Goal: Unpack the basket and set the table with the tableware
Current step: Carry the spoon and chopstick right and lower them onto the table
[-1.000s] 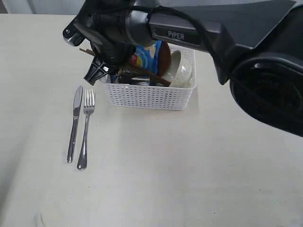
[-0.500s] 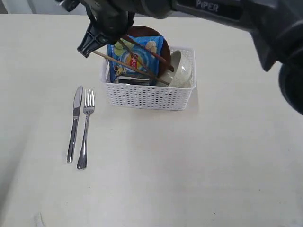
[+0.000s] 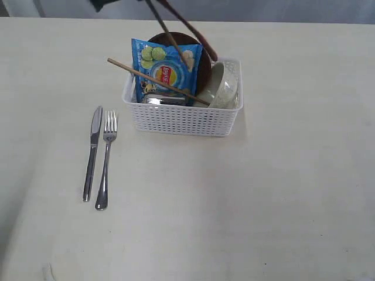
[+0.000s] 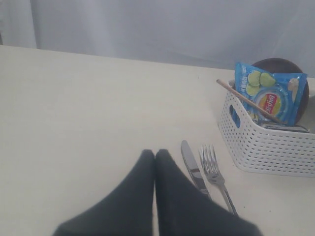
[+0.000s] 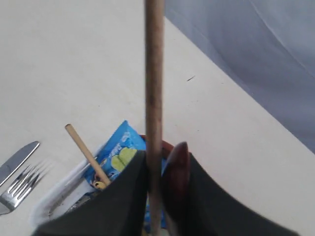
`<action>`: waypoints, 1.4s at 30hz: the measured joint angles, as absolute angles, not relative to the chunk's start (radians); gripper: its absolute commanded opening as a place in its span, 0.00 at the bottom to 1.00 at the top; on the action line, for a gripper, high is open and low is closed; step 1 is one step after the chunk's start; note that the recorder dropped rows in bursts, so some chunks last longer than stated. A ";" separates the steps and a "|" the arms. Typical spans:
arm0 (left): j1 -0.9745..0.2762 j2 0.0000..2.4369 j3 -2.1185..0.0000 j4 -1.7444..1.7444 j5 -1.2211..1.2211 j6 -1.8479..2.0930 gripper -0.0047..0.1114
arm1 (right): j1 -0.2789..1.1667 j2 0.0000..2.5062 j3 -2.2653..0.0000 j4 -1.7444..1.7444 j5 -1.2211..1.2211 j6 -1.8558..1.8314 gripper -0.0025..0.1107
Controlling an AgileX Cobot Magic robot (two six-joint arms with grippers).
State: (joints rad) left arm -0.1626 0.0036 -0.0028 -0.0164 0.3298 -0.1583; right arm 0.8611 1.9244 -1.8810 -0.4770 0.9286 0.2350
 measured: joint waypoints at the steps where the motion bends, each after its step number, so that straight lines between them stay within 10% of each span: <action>1: -0.163 0.004 -0.003 -0.016 0.330 -0.158 0.04 | 0.852 1.909 -1.881 -0.475 0.936 0.235 0.02; 42: -0.163 0.004 -0.003 -0.016 0.330 -0.158 0.04 | 0.039 1.995 -1.445 0.206 1.201 -0.068 0.02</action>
